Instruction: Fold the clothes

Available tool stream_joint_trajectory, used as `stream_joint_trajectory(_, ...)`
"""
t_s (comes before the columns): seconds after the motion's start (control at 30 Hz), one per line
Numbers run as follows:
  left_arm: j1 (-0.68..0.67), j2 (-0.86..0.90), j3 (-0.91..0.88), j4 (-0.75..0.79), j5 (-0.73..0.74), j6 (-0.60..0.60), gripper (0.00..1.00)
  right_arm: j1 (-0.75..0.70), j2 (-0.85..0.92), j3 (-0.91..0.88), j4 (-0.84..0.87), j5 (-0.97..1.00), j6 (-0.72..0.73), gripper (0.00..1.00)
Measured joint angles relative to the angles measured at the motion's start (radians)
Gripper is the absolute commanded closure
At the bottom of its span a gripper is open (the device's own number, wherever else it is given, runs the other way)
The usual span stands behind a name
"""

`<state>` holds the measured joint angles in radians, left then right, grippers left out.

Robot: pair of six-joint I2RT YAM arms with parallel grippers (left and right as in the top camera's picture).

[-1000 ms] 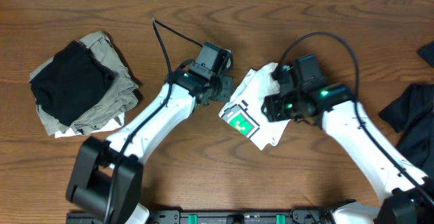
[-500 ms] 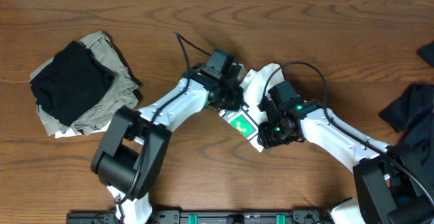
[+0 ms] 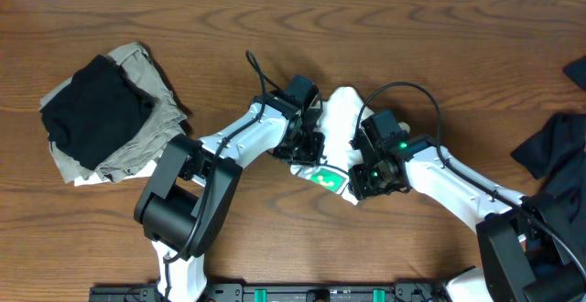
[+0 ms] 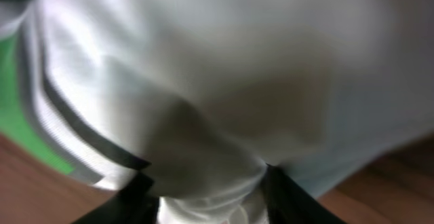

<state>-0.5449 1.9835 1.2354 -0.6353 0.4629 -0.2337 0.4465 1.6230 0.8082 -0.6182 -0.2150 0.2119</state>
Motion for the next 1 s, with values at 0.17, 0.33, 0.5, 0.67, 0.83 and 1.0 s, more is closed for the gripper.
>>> stream_joint_trajectory(0.17, -0.004, 0.0, 0.002, -0.09, 0.006, -0.029, 0.8, -0.028, 0.0, -0.001, 0.023, 0.049, 0.0, 0.47)
stream_joint_trajectory(0.33, -0.015, 0.0, 0.001, -0.105, 0.009, -0.042, 0.8, -0.056, 0.002, -0.002, 0.049, 0.063, 0.0, 0.43)
stream_joint_trajectory(0.5, -0.016, 0.0, 0.001, -0.105, 0.01, -0.05, 0.8, -0.056, 0.002, -0.002, 0.053, 0.072, 0.0, 0.37)
stream_joint_trajectory(0.67, -0.016, -0.003, -0.001, -0.101, 0.009, -0.051, 0.8, -0.057, 0.001, 0.003, 0.047, 0.093, 0.0, 0.36)
stream_joint_trajectory(0.83, -0.016, -0.005, -0.004, -0.094, 0.008, -0.054, 0.8, -0.071, -0.001, 0.026, -0.011, 0.138, 0.001, 0.36)
stream_joint_trajectory(1.0, -0.019, -0.007, -0.005, -0.093, 0.001, -0.055, 0.8, -0.077, -0.079, 0.067, -0.048, 0.152, 0.005, 0.37)
